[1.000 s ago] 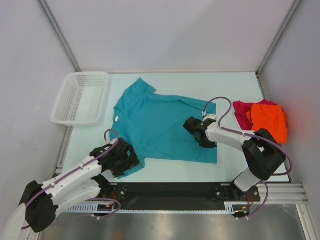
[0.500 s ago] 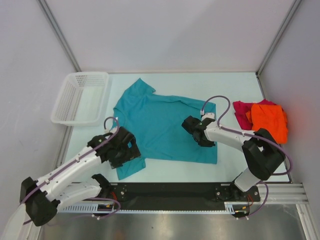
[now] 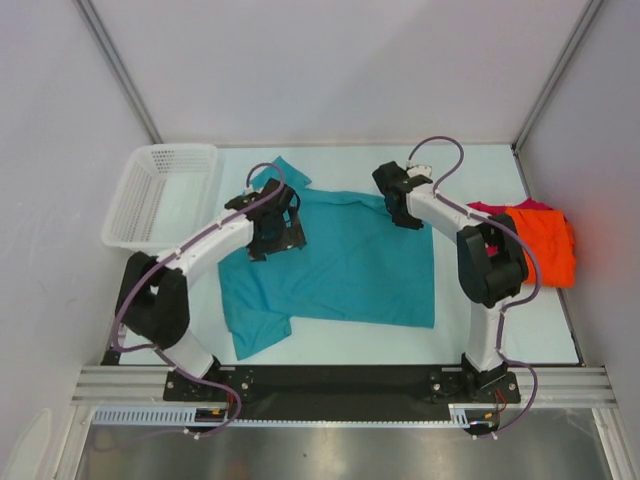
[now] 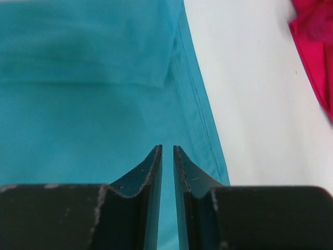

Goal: Fold and stack the t-shirts

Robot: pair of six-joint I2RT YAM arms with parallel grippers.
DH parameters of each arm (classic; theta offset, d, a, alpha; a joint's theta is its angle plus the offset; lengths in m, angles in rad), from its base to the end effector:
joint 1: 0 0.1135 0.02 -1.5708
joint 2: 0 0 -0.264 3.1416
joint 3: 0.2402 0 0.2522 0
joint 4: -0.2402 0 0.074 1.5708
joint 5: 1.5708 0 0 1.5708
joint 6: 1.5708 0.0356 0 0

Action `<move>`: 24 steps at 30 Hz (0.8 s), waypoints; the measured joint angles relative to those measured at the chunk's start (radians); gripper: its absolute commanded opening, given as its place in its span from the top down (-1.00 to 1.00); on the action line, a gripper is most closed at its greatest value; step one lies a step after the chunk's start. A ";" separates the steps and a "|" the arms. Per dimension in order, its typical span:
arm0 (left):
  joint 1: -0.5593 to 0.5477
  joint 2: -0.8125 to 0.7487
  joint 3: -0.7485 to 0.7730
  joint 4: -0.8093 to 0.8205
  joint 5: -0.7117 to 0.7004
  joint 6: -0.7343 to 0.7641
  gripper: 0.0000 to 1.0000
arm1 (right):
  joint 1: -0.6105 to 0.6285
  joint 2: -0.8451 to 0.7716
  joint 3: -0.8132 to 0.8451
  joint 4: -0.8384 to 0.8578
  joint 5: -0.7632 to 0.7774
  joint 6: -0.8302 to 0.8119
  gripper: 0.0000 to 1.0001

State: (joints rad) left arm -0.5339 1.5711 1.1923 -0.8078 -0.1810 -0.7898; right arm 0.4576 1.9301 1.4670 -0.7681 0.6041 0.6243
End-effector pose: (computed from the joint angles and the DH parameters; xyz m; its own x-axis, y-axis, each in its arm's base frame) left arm 0.2707 -0.1526 0.2416 -0.8761 -0.2936 -0.3824 -0.2553 0.9554 -0.1487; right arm 0.3617 0.1556 0.2075 -0.7996 0.1425 -0.5833 0.3372 0.9104 -0.2398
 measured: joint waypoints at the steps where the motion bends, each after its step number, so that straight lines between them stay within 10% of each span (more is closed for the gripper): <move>1: 0.021 0.031 0.027 0.013 0.001 0.017 -0.99 | -0.009 0.023 0.031 0.000 0.000 -0.009 0.59; 24: 0.264 0.529 0.621 0.013 0.035 0.198 -0.99 | -0.106 0.338 0.512 -0.102 0.008 -0.106 0.57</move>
State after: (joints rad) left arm -0.2703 2.1002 1.8137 -0.7952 -0.1459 -0.5919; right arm 0.3519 2.2677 1.9789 -0.8700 0.6117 0.5182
